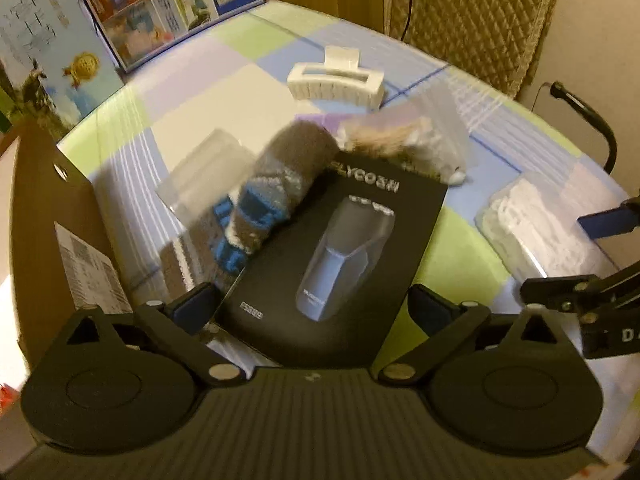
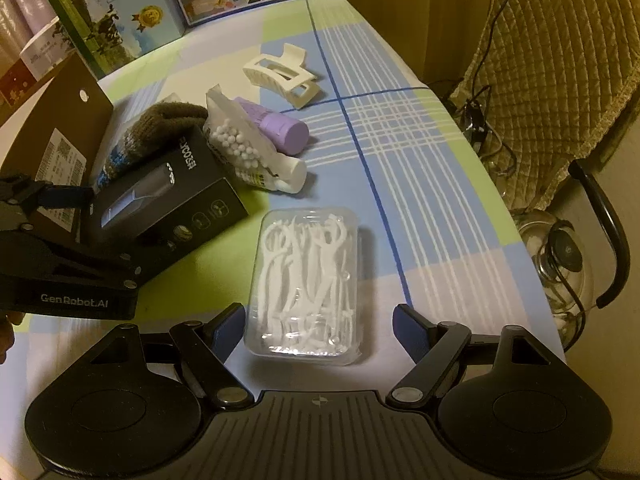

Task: Organize objects
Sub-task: 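Grasp the black FLYCO shaver box with the left tool while the right tool grasps the floss pick box, then carry both boxes into the cardboard box and open both tools to release them, then withdraw both tools from the box toward the sock and swabs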

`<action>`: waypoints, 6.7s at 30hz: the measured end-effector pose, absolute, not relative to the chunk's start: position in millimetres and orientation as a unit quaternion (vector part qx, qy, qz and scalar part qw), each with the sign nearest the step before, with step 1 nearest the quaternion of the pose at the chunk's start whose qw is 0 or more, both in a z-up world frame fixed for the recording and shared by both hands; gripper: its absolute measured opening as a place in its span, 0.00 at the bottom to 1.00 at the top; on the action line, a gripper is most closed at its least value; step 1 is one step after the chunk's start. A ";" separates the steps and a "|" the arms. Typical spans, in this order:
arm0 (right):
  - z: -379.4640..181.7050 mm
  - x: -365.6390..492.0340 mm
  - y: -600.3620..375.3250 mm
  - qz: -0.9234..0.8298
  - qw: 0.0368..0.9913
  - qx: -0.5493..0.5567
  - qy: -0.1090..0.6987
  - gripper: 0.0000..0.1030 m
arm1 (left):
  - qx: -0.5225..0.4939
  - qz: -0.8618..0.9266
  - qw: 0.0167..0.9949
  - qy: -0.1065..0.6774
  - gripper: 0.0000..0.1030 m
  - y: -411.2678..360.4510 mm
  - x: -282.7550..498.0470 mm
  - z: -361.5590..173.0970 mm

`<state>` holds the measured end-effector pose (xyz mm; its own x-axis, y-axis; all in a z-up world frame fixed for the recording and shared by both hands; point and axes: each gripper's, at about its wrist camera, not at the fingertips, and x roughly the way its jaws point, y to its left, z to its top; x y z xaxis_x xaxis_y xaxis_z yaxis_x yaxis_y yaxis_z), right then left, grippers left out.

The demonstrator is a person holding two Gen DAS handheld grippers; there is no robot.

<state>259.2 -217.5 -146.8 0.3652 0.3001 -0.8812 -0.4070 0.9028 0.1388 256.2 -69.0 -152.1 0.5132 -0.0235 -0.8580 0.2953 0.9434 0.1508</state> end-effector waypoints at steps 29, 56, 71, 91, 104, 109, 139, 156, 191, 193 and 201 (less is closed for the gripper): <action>-146.5 270.3 -214.3 0.280 0.813 -0.093 0.502 0.76 | 0.090 -0.051 0.847 0.522 0.83 -64.1 203.1 -143.9; -127.9 230.6 -187.0 0.393 0.762 -0.123 0.499 0.52 | -0.006 0.072 0.843 0.533 0.75 -12.9 126.0 -131.0; -62.0 197.4 -90.6 0.502 0.740 -0.093 0.437 0.52 | -0.052 0.126 0.878 0.459 0.75 66.5 86.3 -47.2; -42.4 230.5 74.8 0.500 0.761 -0.093 0.404 0.52 | -0.060 0.195 0.899 0.388 0.75 197.1 165.7 18.8; -81.6 249.9 109.0 0.449 0.764 -0.140 0.442 0.52 | -0.091 0.197 0.859 0.464 0.75 235.3 234.0 -52.0; -88.0 249.1 115.0 0.443 0.763 -0.164 0.441 0.52 | -0.110 0.190 0.848 0.483 0.75 239.3 241.6 -71.7; -80.8 235.4 97.6 0.465 0.763 -0.170 0.417 0.83 | -0.071 0.186 0.845 0.497 0.87 248.2 219.0 -65.8; -56.0 212.6 65.9 0.469 0.769 -0.134 0.414 0.90 | -0.056 0.184 0.856 0.480 0.88 227.8 180.4 -35.1; -38.2 178.3 -51.2 0.455 0.779 -0.101 0.420 0.92 | -0.041 0.137 0.868 0.476 0.89 113.2 118.4 -17.7; -38.4 178.5 -60.4 0.452 0.779 -0.100 0.422 0.92 | -0.039 0.131 0.868 0.477 0.89 103.9 119.8 -18.4; -40.0 185.7 -99.3 0.435 0.785 -0.092 0.431 0.92 | -0.030 0.106 0.868 0.484 0.90 66.2 126.7 -22.6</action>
<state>185.7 -99.3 -40.0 0.2505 0.6037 -0.7569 -0.7629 0.6044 0.2296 126.7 66.2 -22.6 0.5084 0.1542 -0.8472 -0.2125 0.9759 0.0500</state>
